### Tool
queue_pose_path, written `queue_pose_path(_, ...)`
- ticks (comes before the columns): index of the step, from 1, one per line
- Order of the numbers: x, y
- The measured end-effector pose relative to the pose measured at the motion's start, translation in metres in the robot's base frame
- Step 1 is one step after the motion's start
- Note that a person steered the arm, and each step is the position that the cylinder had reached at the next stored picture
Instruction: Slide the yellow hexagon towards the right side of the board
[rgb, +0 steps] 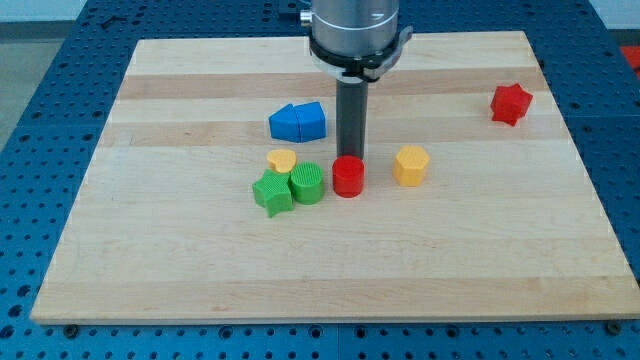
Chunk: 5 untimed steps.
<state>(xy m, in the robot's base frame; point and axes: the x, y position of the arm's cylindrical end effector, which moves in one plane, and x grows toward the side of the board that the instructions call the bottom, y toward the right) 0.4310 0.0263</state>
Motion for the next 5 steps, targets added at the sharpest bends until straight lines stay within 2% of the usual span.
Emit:
queue_pose_path(2, -0.003, 0.075)
queue_pose_path(4, -0.001, 0.084)
queue_pose_path(5, 0.026, 0.066)
